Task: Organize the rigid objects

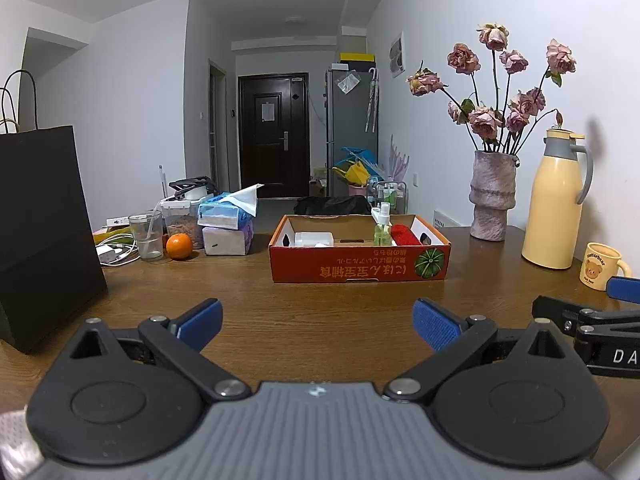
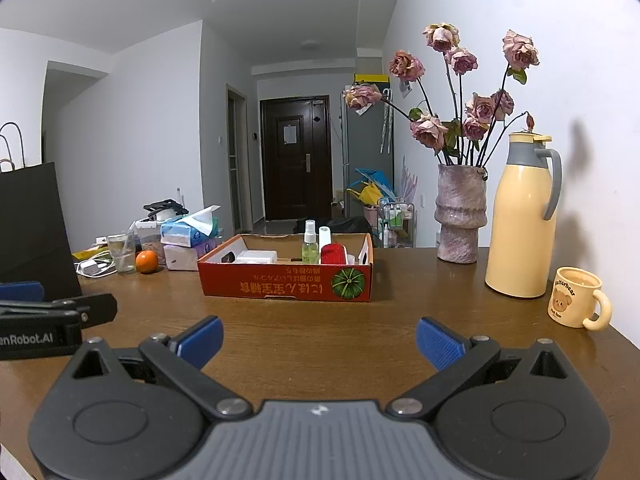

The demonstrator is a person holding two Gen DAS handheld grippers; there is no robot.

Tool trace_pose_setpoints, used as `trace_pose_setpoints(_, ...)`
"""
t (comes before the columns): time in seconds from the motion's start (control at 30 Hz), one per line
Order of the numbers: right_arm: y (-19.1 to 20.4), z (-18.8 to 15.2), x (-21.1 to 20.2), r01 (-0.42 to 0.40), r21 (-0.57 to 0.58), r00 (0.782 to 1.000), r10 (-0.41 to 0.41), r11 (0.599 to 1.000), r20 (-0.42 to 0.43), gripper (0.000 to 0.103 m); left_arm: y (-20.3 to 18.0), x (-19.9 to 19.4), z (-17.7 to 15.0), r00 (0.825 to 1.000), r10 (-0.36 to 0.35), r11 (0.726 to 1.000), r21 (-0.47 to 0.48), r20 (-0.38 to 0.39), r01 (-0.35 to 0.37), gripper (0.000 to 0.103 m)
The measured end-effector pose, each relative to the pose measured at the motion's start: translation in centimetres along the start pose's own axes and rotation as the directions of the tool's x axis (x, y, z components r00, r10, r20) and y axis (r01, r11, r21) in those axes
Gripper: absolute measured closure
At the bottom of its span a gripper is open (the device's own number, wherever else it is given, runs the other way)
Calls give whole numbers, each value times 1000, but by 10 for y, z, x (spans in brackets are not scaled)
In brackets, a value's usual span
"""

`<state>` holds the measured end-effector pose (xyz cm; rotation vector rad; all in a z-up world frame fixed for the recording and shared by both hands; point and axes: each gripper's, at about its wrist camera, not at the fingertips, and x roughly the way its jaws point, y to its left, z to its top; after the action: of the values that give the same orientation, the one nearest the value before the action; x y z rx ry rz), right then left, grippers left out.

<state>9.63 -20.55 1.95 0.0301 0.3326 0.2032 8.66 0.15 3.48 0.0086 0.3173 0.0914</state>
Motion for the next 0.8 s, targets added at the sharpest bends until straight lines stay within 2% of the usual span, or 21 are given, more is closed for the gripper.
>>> trace_pose_setpoints(0.8, 3, -3, 1, 4, -8, 1000, -5, 1000, -15, 0, 0, 0, -4, 1000, 11, 1000, 10, -7, -11, 0)
